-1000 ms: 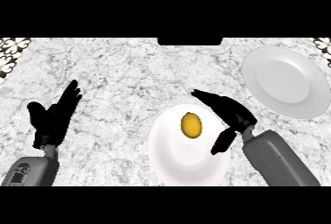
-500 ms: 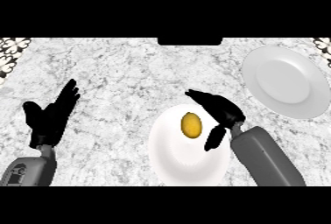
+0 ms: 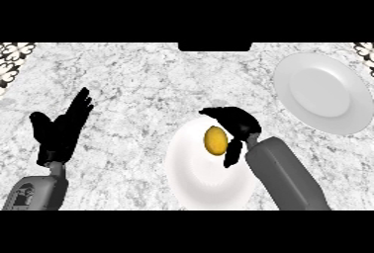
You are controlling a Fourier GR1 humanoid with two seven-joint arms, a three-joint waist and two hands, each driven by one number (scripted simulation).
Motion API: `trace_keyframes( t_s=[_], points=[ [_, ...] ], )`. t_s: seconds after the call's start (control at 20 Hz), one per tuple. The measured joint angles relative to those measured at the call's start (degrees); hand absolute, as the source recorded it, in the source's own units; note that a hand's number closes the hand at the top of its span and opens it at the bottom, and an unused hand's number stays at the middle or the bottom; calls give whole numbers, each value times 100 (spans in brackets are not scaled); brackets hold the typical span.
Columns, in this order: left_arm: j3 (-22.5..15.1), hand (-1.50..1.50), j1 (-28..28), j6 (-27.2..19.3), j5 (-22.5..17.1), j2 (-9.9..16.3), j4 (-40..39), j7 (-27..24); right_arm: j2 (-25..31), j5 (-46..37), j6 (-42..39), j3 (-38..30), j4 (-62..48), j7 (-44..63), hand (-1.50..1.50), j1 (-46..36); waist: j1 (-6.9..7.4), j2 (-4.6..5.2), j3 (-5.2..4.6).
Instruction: Pick the lemon from the plate and place it in the plate
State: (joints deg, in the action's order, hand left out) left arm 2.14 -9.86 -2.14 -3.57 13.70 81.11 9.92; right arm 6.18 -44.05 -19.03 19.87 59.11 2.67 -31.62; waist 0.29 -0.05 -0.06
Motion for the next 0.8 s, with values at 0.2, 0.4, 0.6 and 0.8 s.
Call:
trace_keyframes(
  t_s=[0.2, 0.4, 0.6, 0.8],
  points=[
    [22, 0, 91, 17, 41, -45, 60, 1, 90, -123, -162, 98, 158, -409, 150, 111, -8, -32, -15],
    [48, 0, 111, 53, 103, -90, 68, -33, -34, -283, -120, 64, 95, -620, 150, 107, -12, -40, -22],
    [130, 0, 198, 132, 82, -50, 205, 30, -139, -388, -31, -52, 170, -609, 150, 204, -20, -49, -34],
    [143, 0, 24, 145, 121, -83, -1, -8, -372, -283, 305, -353, -241, -39, 150, -123, 6, -16, -25]
  ],
)
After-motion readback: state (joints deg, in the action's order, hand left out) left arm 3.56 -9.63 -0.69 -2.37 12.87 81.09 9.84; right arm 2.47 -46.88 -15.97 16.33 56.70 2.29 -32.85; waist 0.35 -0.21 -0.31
